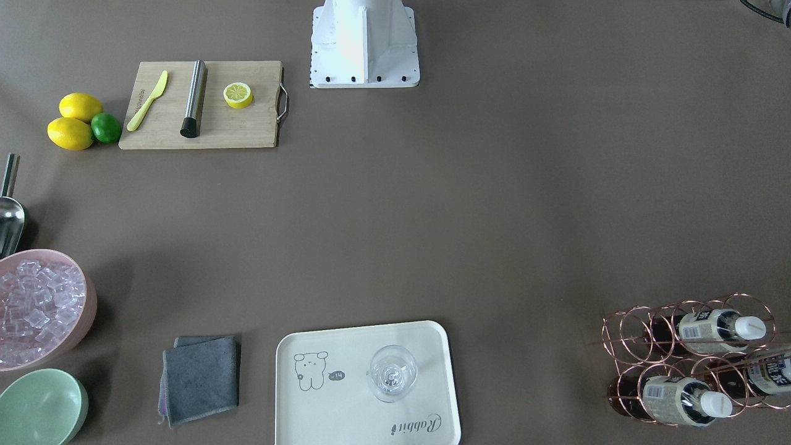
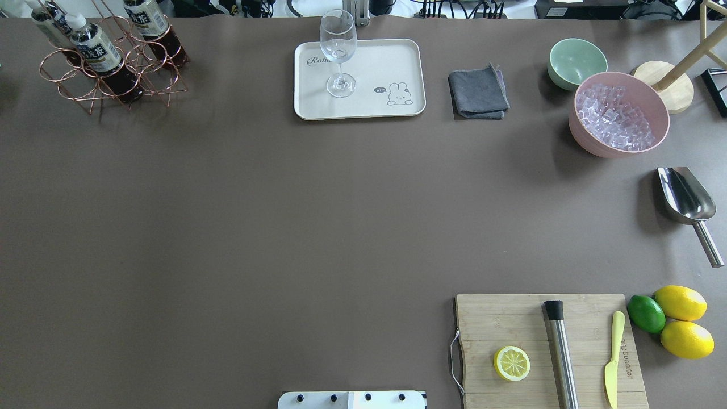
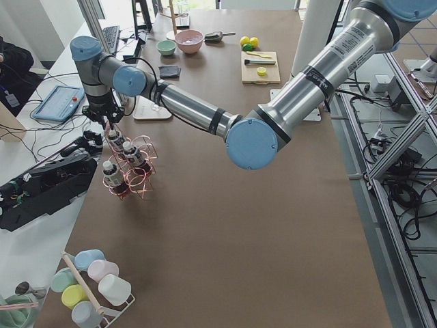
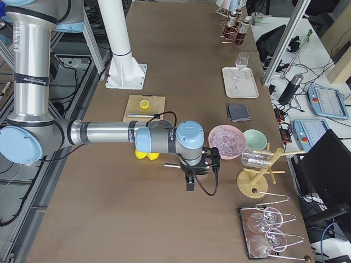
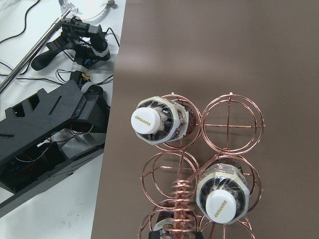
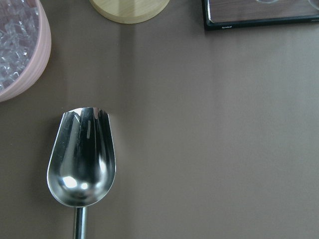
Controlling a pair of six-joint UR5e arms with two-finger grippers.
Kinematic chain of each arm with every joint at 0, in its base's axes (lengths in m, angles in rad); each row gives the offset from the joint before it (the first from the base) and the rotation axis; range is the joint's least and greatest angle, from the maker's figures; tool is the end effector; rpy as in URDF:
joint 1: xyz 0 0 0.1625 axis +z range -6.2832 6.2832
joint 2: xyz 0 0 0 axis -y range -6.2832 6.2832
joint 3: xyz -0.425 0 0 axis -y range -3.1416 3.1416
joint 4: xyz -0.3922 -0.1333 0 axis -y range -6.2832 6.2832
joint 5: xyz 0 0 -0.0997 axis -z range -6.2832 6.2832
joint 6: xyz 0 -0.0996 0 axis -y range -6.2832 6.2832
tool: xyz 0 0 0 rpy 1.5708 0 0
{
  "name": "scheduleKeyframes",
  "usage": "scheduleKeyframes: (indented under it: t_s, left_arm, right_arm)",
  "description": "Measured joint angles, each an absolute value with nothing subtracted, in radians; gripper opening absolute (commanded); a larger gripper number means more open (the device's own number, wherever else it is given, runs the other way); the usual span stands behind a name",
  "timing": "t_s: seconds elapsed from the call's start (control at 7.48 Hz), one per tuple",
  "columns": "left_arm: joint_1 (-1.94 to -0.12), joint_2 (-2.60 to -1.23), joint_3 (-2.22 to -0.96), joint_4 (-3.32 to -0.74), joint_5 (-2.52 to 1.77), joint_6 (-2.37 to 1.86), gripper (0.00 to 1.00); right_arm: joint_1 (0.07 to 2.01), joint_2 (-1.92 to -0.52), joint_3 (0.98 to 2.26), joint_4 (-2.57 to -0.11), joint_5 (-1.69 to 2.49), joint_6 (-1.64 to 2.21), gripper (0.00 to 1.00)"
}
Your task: Take tea from basket to plate
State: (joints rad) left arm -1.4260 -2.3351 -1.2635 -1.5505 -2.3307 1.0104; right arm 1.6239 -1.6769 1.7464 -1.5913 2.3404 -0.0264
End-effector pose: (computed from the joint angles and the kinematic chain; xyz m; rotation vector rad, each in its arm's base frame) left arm 0.0467 -0.7683 0.3195 0.7406 0.5409 1.2451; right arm 0.0878 -0.4453 0.6244 0.0771 -0.7670 0.0065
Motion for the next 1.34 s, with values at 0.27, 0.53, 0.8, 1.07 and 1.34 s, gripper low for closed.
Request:
scheduleKeyframes:
  t_s: [0.27, 0.53, 0.8, 1.07, 1.34]
  left_arm:
    - [-1.449, -2.264, -1.506, -1.416, -2.350, 1.010, 0.00]
    - [-1.468, -2.221, -1.698, -1.289, -2.351, 1.004, 0.00]
    - [-1.460, -2.213, -1.889, -1.142, -2.350, 0.906, 0.00]
    - [-1.410, -2.173, -2.030, -1.099, -2.349, 0.775, 0.00]
    - [-1.315, -2.172, -2.058, -1.106, -2.352, 0.693, 0.00]
  right_arm:
    - [1.581, -1.665, 1.734, -1.587, 2.338, -0.013, 1.00]
    - [1.563, -1.656, 1.730, -1.586, 2.336, -0.013, 1.00]
    - [1.562, -1.654, 1.716, -1.586, 2.331, -0.014, 1.00]
    - [1.562, -1.652, 1.706, -1.584, 2.330, -0.014, 1.00]
    - [1.561, -1.652, 1.704, -1.541, 2.329, -0.013, 1.00]
